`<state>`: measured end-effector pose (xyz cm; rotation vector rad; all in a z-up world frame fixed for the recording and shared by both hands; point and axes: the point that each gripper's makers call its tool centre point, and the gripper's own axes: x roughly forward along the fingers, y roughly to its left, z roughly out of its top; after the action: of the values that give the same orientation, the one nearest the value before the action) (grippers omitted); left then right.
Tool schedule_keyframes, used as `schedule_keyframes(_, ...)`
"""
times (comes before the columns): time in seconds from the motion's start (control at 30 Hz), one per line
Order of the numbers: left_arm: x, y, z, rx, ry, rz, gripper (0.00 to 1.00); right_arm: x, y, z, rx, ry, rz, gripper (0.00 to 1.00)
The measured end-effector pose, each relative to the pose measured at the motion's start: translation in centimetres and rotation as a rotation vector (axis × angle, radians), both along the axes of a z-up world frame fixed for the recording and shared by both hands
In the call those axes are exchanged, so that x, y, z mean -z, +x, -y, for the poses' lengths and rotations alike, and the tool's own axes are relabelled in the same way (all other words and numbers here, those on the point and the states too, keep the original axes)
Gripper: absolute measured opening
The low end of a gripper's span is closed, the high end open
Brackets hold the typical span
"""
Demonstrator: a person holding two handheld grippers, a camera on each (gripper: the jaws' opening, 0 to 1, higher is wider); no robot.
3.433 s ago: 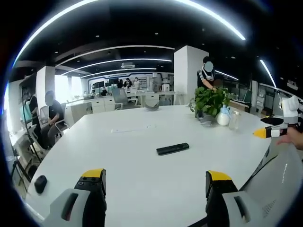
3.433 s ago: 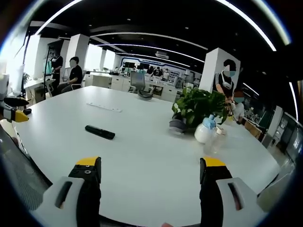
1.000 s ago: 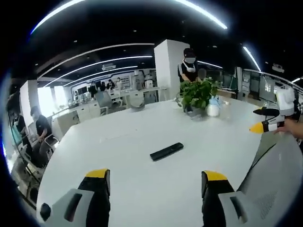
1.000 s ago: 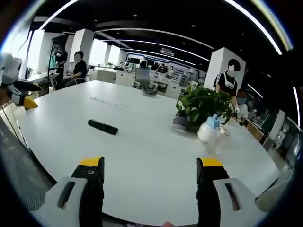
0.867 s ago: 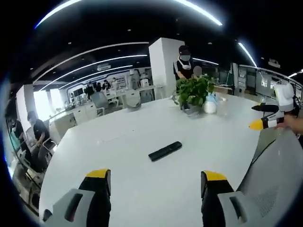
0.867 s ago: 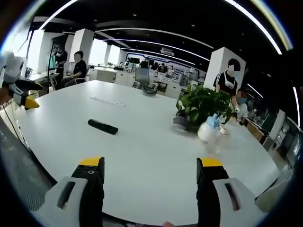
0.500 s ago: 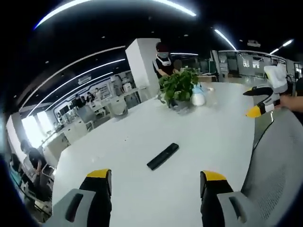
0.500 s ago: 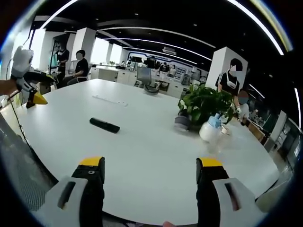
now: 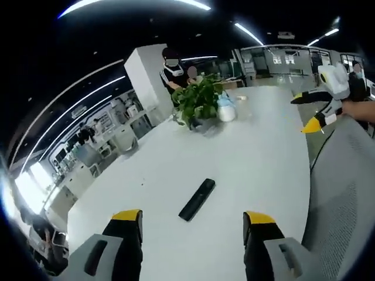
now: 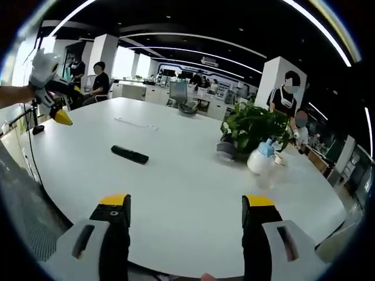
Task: Press the specified remote control buttons in sequence, fully releasing each button before pressing the next.
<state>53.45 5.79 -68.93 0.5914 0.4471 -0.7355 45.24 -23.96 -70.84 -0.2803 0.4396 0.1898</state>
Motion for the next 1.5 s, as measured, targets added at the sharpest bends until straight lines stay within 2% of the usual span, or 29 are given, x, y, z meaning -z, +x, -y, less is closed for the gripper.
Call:
schedule_keyframes(0.43,1.7,2.6,1.9,0.131,0.095,-0.056,0.70,0.1,0.0,0.1,0.009,0.008,-0.005,0.79)
schedule_keyframes(0.57,2.2,3.5,2.2,0.148,0.095,-0.079,0.66,0.2,0.0,0.2,0.011,0.012,-0.009,0.79)
schedule_keyframes(0.93,4.3,6.0,3.3,0.209,0.147,-0.116,0.63,0.4,-0.1,0.0,0.004,0.007,-0.021,0.79)
schedule_keyframes(1.17,6.3,7.5,3.9,0.232,0.179,-0.178,0.62,0.6,0.0,0.1,0.006,0.006,-0.030,0.78)
schedule_keyframes(1.3,7.4,8.5,4.4,0.246,0.174,-0.199,0.57,0.6,0.0,0.1,0.003,0.007,-0.034,0.78)
schedule_keyframes(1.4,8.4,8.9,4.7,0.257,0.173,-0.245,0.55,0.7,0.0,0.1,0.002,0.007,-0.038,0.78)
schedule_keyframes(1.5,9.4,9.7,4.7,0.264,0.187,-0.267,0.50,0.8,0.0,0.2,0.006,0.008,-0.042,0.78)
